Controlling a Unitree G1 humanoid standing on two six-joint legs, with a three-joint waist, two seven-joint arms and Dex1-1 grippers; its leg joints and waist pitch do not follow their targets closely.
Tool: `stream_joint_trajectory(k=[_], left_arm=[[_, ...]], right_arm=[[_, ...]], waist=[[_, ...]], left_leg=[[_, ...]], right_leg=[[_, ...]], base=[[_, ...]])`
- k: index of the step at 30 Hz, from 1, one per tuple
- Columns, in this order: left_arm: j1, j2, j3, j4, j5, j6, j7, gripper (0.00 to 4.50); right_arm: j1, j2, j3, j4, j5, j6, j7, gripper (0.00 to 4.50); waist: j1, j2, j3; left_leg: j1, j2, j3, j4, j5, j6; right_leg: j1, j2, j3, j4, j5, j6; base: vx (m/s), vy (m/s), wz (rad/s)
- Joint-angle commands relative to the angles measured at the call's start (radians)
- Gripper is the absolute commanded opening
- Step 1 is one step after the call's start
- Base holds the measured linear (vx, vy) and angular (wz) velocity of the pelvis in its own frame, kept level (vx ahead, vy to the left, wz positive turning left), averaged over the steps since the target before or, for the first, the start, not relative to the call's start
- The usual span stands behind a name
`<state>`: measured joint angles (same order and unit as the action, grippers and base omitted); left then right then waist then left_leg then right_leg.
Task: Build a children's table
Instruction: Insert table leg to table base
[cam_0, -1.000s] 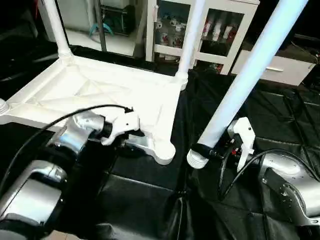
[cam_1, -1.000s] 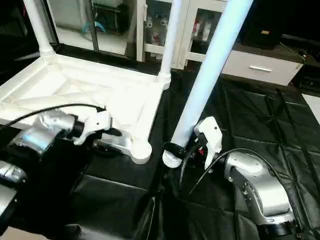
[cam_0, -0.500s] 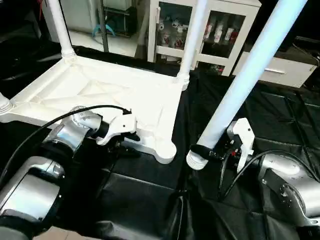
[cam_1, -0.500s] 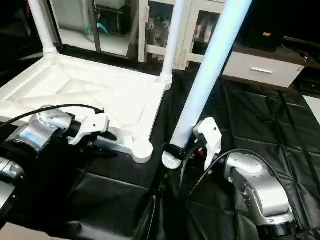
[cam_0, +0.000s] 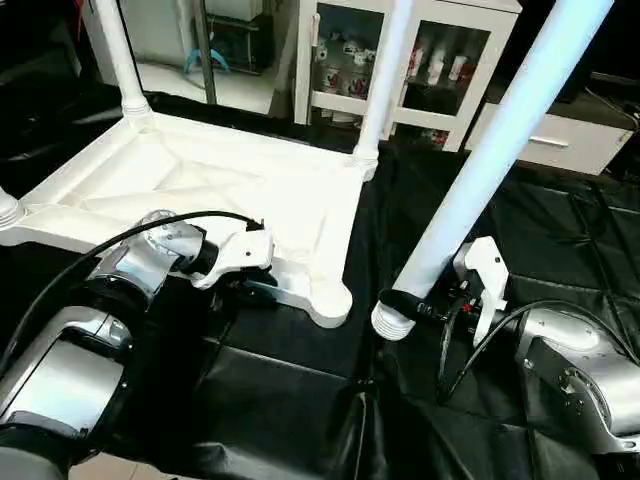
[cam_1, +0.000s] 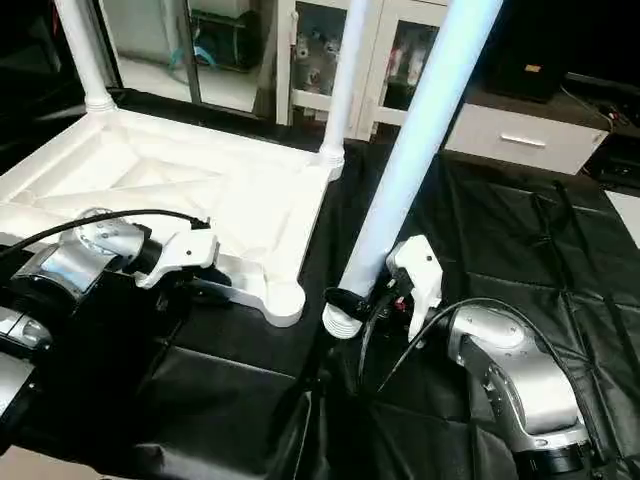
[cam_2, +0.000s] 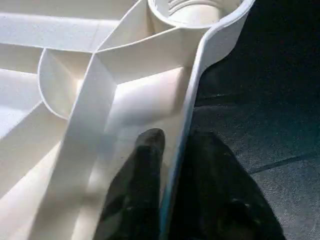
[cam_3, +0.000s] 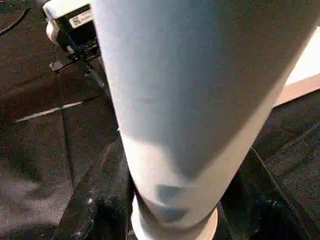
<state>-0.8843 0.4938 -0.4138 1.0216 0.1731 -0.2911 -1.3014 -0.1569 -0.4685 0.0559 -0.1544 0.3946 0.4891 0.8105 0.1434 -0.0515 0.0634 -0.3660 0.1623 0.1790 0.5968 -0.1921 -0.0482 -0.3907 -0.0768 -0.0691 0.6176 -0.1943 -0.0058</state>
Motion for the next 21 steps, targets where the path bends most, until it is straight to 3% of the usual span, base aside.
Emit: stream_joint_trajectory(k=[1,8,11,13,14,16,18,21], left_arm=[[-0.015,-0.006,-0.020,0.006,0.020,-0.011,-0.008,0.79],[0.021,-0.030,-0.034,0.008,0.041,-0.029,-0.011,0.34],[0.098,-0.063,-0.049,-0.028,0.046,-0.006,0.009,0.25],[0.147,-0.092,-0.034,-0.064,0.019,0.032,0.032,0.12],[0.165,-0.107,-0.026,-0.080,0.006,0.053,0.042,0.09],[0.199,-0.136,-0.004,-0.119,-0.021,0.114,0.079,0.02],[0.218,-0.159,0.018,-0.152,-0.040,0.165,0.115,0.02],[0.245,-0.181,0.037,-0.210,-0.053,0.197,0.153,0.02]], right_arm=[[0.004,-0.013,-0.001,-0.028,-0.002,-0.016,0.001,1.88],[-0.010,0.004,-0.016,-0.021,-0.008,-0.023,-0.029,1.88],[-0.064,0.058,-0.072,0.018,-0.018,0.000,-0.152,1.88],[-0.086,0.072,-0.084,0.028,-0.023,0.035,-0.200,1.88],[-0.092,0.075,-0.085,0.027,-0.024,0.054,-0.214,1.88],[-0.100,0.074,-0.082,0.013,-0.026,0.108,-0.238,1.88],[-0.107,0.072,-0.074,-0.002,-0.017,0.154,-0.243,1.88],[-0.116,0.075,-0.061,-0.020,0.009,0.204,-0.238,1.88]], waist=[[0.001,0.013,-0.071],[0.000,0.016,-0.072],[-0.003,0.016,-0.071],[-0.008,0.018,-0.071],[-0.008,0.016,-0.062],[-0.006,0.019,-0.062],[-0.005,0.022,-0.063],[-0.005,0.015,-0.063]], left_leg=[[0.024,0.082,-0.030,-0.080,-0.184,-0.022],[0.025,0.082,-0.029,-0.079,-0.177,-0.017],[0.022,0.081,-0.029,-0.081,-0.178,-0.018],[0.024,0.081,-0.028,-0.083,-0.193,-0.025],[0.031,0.079,-0.025,-0.086,-0.260,-0.031],[0.039,0.082,-0.026,-0.088,-0.294,-0.039],[0.044,0.083,-0.028,-0.089,-0.312,-0.044],[0.037,0.080,-0.030,-0.091,-0.311,-0.037]], right_leg=[[0.046,-0.104,0.058,-0.054,-0.039,-0.254],[0.047,-0.104,0.057,-0.053,-0.015,-0.263],[0.047,-0.104,0.057,-0.054,-0.027,-0.264],[0.048,-0.105,0.059,-0.055,-0.068,-0.263],[0.043,-0.105,0.061,-0.073,-0.198,-0.240],[0.040,-0.106,0.063,-0.079,-0.273,-0.224],[0.037,-0.105,0.064,-0.082,-0.295,-0.214],[0.037,-0.107,0.063,-0.089,-0.339,-0.181]], base=[[0.000,0.000,0.00],[0.000,0.000,0.00],[0.000,0.000,0.00],[0.000,0.000,0.00],[0.000,0.000,0.00],[0.000,0.000,0.00],[0.000,0.000,0.00],[0.000,0.000,0.00]])
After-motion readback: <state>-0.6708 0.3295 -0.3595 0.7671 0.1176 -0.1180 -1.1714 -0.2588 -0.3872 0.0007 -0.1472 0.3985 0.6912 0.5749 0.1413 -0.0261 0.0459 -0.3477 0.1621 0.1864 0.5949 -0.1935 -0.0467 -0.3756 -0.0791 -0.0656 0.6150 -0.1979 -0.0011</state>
